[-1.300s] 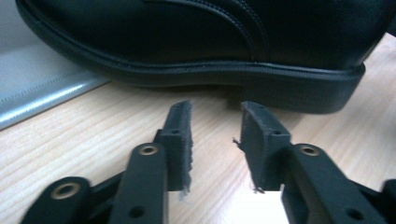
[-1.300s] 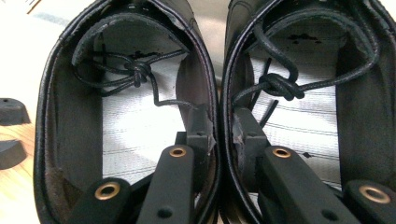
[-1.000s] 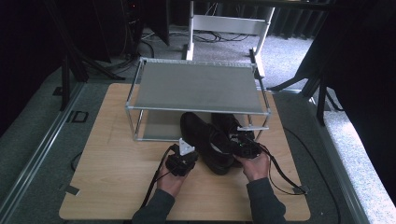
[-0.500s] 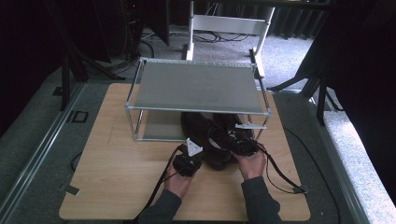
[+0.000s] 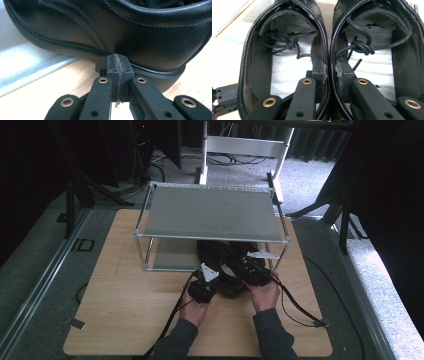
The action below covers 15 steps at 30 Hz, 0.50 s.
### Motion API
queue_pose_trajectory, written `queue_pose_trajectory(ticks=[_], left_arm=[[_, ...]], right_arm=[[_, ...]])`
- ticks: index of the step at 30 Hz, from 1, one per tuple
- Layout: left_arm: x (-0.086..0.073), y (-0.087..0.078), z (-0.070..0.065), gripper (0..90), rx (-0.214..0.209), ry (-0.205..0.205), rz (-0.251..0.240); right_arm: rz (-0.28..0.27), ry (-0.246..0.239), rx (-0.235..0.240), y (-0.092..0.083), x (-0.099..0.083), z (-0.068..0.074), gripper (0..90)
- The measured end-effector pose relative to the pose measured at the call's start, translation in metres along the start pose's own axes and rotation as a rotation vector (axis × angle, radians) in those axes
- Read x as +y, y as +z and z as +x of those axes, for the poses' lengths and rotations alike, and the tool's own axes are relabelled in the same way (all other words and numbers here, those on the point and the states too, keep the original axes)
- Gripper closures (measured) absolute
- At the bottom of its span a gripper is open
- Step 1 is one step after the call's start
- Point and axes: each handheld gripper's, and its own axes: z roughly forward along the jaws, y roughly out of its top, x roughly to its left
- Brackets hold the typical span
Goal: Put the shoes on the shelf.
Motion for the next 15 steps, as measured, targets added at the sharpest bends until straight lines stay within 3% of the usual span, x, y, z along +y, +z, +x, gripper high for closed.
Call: queue_pose_trajectory(ticks=[4,15], left_arm=[[0.004,0.002,0.004,90.0,0.012,-0.005,-0.018],[0.014,0.017,0.014,90.0,0.035,0.042,-0.051]], right_arm=[[-0.014,0.019,0.003,0.001,0.001,0.000,79.5],[-0.080,0.058,-0.036,0.006,0.001,0.001,79.4]])
